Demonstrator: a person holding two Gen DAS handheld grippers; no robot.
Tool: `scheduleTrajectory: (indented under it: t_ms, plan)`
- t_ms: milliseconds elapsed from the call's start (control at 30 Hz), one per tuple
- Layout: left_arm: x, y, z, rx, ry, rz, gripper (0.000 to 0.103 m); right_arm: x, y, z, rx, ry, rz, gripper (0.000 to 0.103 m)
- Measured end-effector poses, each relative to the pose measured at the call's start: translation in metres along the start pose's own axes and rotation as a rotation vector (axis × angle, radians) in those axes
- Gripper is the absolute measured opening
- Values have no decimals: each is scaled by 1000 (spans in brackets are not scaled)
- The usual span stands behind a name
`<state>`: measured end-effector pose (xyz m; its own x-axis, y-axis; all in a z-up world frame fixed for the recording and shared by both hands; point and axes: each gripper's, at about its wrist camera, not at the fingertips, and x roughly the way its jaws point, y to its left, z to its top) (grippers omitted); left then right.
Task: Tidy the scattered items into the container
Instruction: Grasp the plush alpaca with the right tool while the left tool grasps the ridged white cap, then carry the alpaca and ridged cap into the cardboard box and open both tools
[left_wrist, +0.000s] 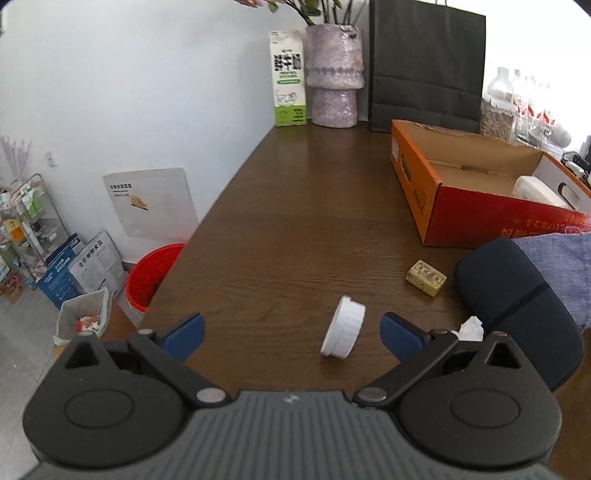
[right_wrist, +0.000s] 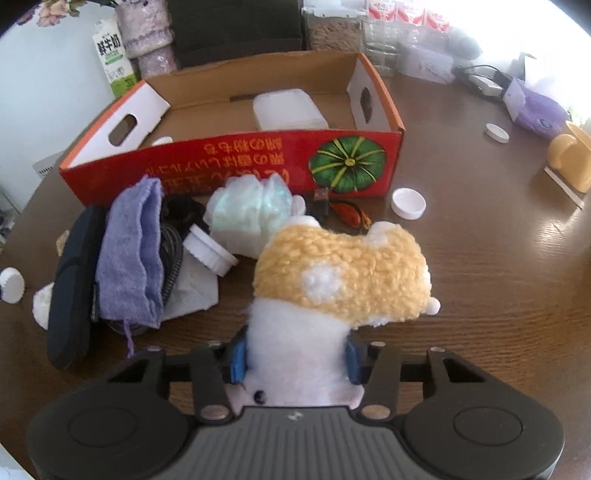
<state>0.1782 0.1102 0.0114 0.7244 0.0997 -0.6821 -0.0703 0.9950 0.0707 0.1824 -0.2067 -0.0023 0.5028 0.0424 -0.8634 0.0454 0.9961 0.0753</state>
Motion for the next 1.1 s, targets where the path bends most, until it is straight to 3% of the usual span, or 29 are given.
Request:
scheduleTrajectory:
  t_ms: [200,300,400,467,567,667,1100]
  plan:
    - [14,-11,1,32,22,-14,100,1,3,-4,-36,-34,4,47]
    - [19,-15,0,37,33,-26,88,1,4,-5,-46,-46,8,47]
    - [24,-15,-1,25,55,-25,64,1,3,-6,-51,-51,13,47]
    - [26,-15,0,14,74,-44,40,1,2,-6,-51,-54,18,47]
    - [28,-16,-1,7,83,-73,17,0,1,-9,-52,-60,24,47]
    - [25,-17,-2,10,73,-99,15,-1,1,-11,-51,-64,29,47]
    - [-11,-32,2,43,-23,-86,15,-18,-10,-21,-32,-125,69,46]
